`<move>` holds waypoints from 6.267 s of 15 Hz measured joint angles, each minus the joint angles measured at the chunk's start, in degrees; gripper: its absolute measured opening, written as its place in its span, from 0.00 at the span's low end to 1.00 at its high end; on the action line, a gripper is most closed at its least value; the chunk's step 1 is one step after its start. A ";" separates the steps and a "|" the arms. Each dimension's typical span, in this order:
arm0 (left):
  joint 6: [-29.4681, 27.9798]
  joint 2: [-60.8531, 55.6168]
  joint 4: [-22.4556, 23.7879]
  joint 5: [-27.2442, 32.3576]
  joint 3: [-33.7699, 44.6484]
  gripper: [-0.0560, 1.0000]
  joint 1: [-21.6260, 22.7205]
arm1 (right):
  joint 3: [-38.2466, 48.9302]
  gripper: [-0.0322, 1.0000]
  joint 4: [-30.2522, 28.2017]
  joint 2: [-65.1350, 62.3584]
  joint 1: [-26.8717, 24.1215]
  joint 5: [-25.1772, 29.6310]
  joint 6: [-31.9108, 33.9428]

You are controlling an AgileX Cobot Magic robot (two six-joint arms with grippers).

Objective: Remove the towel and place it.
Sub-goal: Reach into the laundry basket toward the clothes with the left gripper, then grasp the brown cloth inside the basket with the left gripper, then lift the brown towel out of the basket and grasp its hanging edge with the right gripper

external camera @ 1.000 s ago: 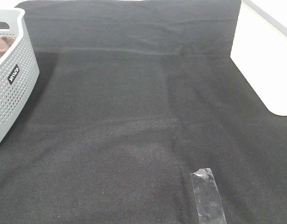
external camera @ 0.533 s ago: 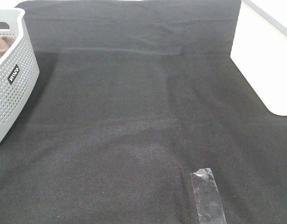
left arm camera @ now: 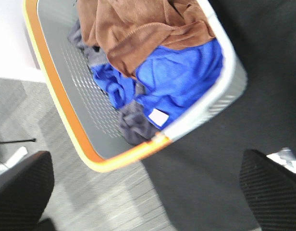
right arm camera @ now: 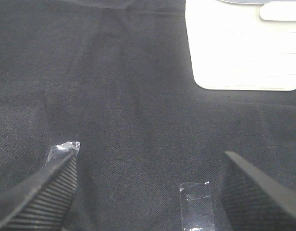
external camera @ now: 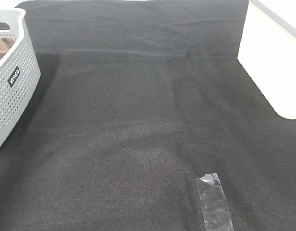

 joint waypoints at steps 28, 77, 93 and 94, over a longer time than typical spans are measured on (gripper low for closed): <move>19.94 61.25 1.49 -6.59 -27.79 0.91 8.71 | 0.00 0.75 0.00 0.00 0.00 0.00 0.00; 8.37 22.12 -13.01 -7.28 -39.88 0.05 -28.88 | -2.01 0.75 74.48 43.54 0.00 -6.88 -81.65; 13.81 22.12 -15.36 -6.59 -39.88 0.05 -36.84 | -15.70 0.75 93.91 85.71 15.24 -0.46 -108.00; 13.81 22.12 -15.47 -6.59 -39.88 0.05 -36.84 | -17.13 0.75 94.08 87.55 15.24 -0.74 -108.00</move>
